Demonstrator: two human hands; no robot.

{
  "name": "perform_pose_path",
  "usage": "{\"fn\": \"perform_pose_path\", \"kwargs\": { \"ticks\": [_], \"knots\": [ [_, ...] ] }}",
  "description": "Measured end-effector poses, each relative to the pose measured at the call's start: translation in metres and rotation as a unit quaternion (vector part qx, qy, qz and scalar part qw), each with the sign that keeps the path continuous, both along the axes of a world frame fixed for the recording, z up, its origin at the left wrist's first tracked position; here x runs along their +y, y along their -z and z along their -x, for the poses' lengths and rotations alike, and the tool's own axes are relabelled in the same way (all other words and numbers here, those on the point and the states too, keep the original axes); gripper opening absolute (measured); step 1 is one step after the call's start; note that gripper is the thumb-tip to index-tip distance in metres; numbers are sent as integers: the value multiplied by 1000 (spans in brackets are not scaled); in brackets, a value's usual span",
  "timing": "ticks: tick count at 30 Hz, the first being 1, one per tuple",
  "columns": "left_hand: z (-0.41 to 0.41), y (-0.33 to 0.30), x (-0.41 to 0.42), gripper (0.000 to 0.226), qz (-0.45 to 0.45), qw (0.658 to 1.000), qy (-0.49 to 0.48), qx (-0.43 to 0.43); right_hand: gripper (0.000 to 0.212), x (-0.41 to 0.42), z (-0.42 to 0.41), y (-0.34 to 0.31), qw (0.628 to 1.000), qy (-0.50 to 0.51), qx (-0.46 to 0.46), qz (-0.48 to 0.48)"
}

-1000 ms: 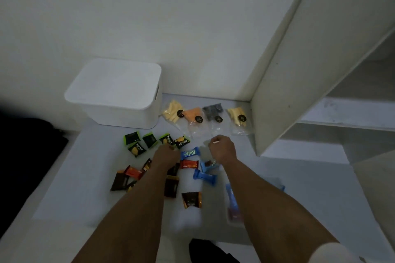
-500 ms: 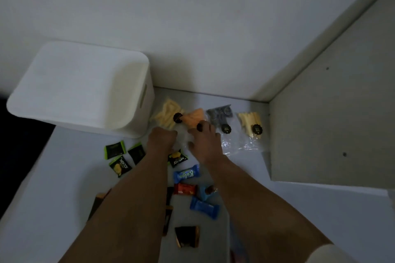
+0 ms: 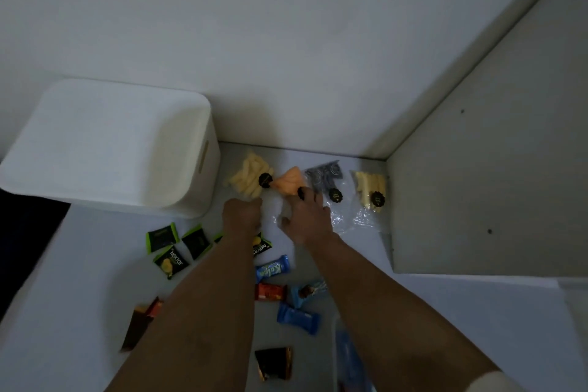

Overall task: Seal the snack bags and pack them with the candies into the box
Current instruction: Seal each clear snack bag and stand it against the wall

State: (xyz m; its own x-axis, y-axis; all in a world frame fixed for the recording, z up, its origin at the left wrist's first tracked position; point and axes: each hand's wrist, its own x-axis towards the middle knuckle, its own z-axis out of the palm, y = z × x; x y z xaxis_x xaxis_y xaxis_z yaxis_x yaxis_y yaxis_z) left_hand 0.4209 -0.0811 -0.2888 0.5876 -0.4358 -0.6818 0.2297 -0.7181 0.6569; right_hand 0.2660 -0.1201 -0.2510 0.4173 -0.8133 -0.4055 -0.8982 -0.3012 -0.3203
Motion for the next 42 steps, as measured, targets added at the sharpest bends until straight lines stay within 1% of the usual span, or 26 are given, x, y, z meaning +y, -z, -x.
{"fn": "perform_pose_path", "kwargs": {
  "ticks": [2,4,6,8,9,12,16,18,21,24,26,28,31,34,37,40,42],
  "knots": [
    [-1,-7,3,40,13,1000,0,-14,60,4,2,-6,1000,14,0,-22],
    [-3,-9,7,44,20,1000,-5,-14,62,9,3,-13,999,31,0,-33],
    [-1,-13,12,37,16,1000,-2,22,62,15,3,-15,998,46,5,-38],
    [2,-16,15,29,-5,999,35,26,61,20,1,-14,997,59,14,-40],
    [5,-13,15,29,-17,998,50,26,61,22,3,-12,997,64,15,-45],
    [8,2,11,44,-39,996,74,44,61,28,5,1,996,80,16,-47],
    [4,35,-2,52,-46,994,103,3,61,33,10,14,995,83,27,-47],
    [0,46,-11,51,-54,992,117,-11,61,35,10,17,995,82,25,-42],
    [-1,10,-11,41,-46,989,136,-30,63,36,7,17,995,83,23,-48],
    [-2,-21,-3,32,-2,990,133,-41,65,36,2,9,994,93,20,-51],
    [-4,-37,6,24,26,994,102,-11,68,37,0,-3,994,97,17,-39],
    [-7,-55,15,18,50,996,78,14,65,39,-3,-19,995,96,0,-18],
    [-14,-90,24,19,77,993,86,15,56,44,-7,-46,996,73,-43,24],
    [-22,-124,34,20,91,988,125,-3,48,52,-13,-74,995,48,-82,44],
    [-27,-152,47,26,113,984,136,0,30,64,-19,-99,988,35,-127,76],
    [-28,-179,60,20,148,976,158,7,18,79,-24,-118,972,59,-202,102],
    [-27,-197,70,28,167,971,167,25,15,89,-26,-131,959,98,-246,104]
  ]
}}
